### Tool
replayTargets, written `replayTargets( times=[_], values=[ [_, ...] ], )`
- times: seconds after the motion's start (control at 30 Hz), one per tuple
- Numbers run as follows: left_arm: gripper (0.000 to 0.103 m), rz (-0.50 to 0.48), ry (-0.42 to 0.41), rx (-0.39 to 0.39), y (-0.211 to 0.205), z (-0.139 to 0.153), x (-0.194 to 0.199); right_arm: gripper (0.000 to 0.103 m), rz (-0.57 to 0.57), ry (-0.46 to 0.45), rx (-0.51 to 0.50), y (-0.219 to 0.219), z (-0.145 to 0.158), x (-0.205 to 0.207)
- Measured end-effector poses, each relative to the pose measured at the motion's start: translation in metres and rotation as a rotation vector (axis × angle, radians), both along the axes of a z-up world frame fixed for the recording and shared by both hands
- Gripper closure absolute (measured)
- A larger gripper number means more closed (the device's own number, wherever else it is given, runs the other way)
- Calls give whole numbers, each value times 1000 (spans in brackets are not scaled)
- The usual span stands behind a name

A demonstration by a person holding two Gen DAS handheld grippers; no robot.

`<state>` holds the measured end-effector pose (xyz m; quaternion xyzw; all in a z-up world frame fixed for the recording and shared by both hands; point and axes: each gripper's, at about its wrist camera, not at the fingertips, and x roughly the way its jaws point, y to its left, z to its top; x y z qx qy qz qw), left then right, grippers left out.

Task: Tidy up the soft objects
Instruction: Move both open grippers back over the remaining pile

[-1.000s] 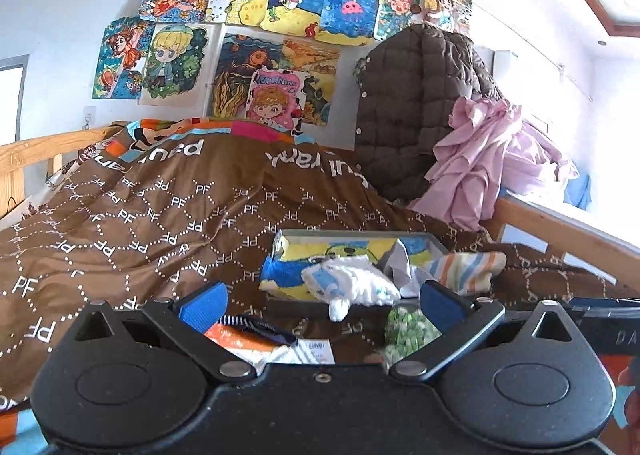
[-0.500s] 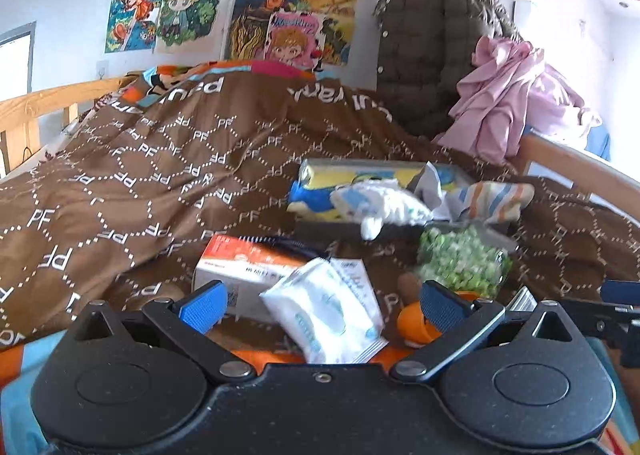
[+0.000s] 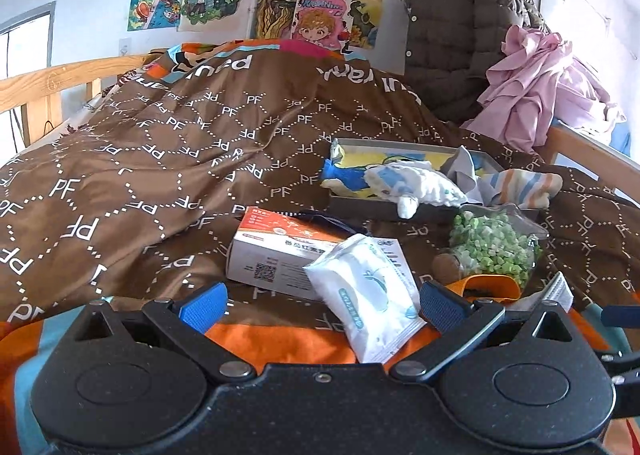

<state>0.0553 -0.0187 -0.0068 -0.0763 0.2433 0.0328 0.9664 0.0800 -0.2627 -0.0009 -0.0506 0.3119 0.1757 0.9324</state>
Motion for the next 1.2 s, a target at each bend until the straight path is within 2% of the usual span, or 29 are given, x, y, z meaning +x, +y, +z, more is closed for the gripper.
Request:
replayTargets(
  times=[0.13,0.33,0.63,0.8,1.0,1.2],
  values=[
    [1,1,1,6,1,-1,1,0,-1,15,-20,3,-3,2],
    [1,-18,2,61,-1,-7,1,0,-20,36,-22,1,-6,7],
    [1,-97,-1,109,-9,-16,6,0,-76,53,-10,-5,-9,14],
    [1,-126,32,73,-9,-25,19,0,-103,67,-2,-8,-13,19],
    [1,-107,81,-63,0,-44,41,0,-120,85,29,-9,-22,27],
    [1,-135,49,-88,2,-56,50,0,-164,76,43,-10,-29,39]
  ],
)
